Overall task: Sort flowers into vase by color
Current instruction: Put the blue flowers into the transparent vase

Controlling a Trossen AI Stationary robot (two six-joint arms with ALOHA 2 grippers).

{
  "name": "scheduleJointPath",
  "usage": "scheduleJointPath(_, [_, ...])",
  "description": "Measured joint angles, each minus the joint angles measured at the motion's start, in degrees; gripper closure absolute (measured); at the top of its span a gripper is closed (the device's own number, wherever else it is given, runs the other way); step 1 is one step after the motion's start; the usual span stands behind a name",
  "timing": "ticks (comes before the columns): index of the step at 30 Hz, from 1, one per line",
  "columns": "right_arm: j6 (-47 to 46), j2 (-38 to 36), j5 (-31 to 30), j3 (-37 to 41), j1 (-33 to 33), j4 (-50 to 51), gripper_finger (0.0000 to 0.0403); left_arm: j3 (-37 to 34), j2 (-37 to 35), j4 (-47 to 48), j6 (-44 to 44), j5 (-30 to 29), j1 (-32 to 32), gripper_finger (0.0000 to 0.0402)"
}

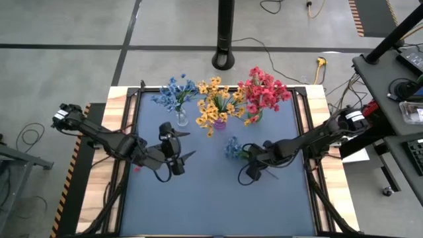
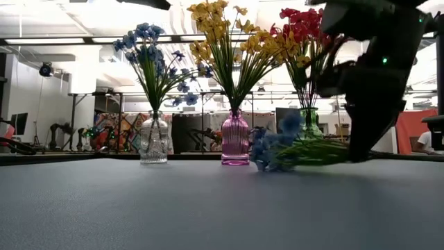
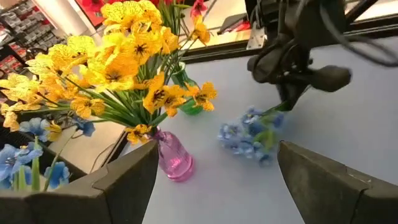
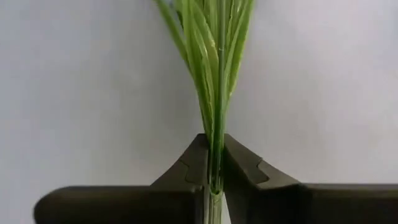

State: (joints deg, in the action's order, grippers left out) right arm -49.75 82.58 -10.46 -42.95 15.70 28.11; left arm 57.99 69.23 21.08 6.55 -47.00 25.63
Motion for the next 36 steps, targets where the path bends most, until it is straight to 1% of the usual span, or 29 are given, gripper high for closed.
scheduleJointPath(2, [1.6, -1.1, 1.6, -0.2, 0.6, -0.3, 0.0372, 0.2, 0.0, 0.4, -0.2, 0.0, 0.1, 0.0092])
scheduleJointPath(4, [3.2, -2.4, 1.6, -0.3, 1.4, -1.9, 0.0367, 0.1, 0.0, 0.3, -0.4, 0.0, 0.2, 0.0092])
scheduleJointPath(11, [11.8, -7.4, 1.5, 0.0, 3.5, -16.4, 0.0371, -2.1, 0.0, -1.6, 0.0, 0.0, 0.4, 0.0092])
scheduleJointPath(16, [15.8, -12.2, 1.6, 0.0, 4.2, -20.5, 0.0370, -2.1, -0.1, -0.7, -0.9, 0.0, 0.6, 0.0092])
scheduleJointPath(19, [21.2, -14.9, 1.5, 0.0, 4.6, -26.3, 0.0370, -2.1, -0.1, -1.1, -0.3, 0.0, 0.7, 0.0092])
scheduleJointPath(23, [32.4, -16.5, 1.5, 0.0, 4.7, -38.0, 0.0370, -2.7, 1.2, -5.0, -0.4, 0.9, 0.7, 0.0092])
scheduleJointPath(25, [39.1, -16.6, 1.5, 0.0, 4.7, -44.6, 0.0370, -3.2, 2.2, -8.1, -2.3, 2.7, 0.8, 0.0092])
scheduleJointPath(28, [48.3, -15.7, 1.5, 0.0, 4.7, -54.5, 0.0370, -3.9, 3.9, -15.6, -5.7, 3.4, 0.8, 0.0092])
scheduleJointPath(32, [58.7, -13.1, 1.5, 0.0, 4.7, -66.3, 0.0370, -4.3, 7.6, -29.6, -13.0, 4.8, 0.3, 0.0092])
scheduleJointPath(36, [64.6, -9.8, 1.5, 0.0, 4.5, -76.9, 0.0369, -4.3, 12.7, -43.8, -19.7, 7.4, -0.3, 0.0092])
